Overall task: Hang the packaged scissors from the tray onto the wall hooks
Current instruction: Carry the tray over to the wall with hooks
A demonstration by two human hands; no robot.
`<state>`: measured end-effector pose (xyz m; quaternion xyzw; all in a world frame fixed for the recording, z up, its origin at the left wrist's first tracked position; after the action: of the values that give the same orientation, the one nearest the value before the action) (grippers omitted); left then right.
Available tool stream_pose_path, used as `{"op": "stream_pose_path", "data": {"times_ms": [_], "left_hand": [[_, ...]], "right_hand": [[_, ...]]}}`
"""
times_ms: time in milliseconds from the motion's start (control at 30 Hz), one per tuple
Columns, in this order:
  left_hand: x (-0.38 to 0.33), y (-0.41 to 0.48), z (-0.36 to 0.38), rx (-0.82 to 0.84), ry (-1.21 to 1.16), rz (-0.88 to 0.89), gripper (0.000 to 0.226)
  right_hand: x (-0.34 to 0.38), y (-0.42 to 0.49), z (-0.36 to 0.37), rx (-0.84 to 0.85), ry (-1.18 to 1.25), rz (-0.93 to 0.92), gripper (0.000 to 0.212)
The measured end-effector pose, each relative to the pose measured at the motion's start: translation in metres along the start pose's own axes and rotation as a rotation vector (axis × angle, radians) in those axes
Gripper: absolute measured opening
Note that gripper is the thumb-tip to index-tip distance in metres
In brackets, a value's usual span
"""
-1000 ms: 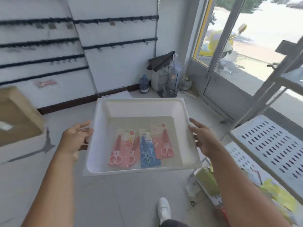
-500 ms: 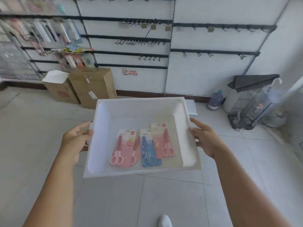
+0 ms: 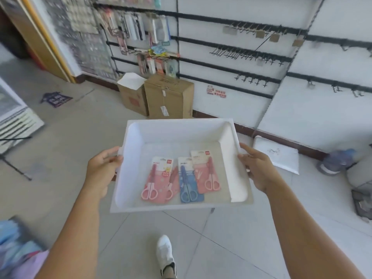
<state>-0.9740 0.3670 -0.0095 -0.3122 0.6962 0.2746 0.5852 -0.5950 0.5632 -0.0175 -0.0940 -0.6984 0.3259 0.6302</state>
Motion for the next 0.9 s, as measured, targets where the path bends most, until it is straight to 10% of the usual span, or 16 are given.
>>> {"op": "stream_pose_path", "data": {"times_ms": [900], "left_hand": [[-0.005,0.495,0.010,-0.150,0.096,-0.017,0.034]], "right_hand": [[0.273,0.411,0.260,0.075,-0.082,0.014,0.040]]}}
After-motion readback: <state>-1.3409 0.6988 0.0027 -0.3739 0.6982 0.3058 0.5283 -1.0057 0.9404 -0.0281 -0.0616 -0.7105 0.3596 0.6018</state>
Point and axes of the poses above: each hand's wrist, its own y-axis towards the middle knuckle, its own z-axis out of the palm, x = y × z, the point moved 4 cm from there along y, towards the middle knuckle, and after that the axes turned 14 degrees about z, right-handed, at the moved point
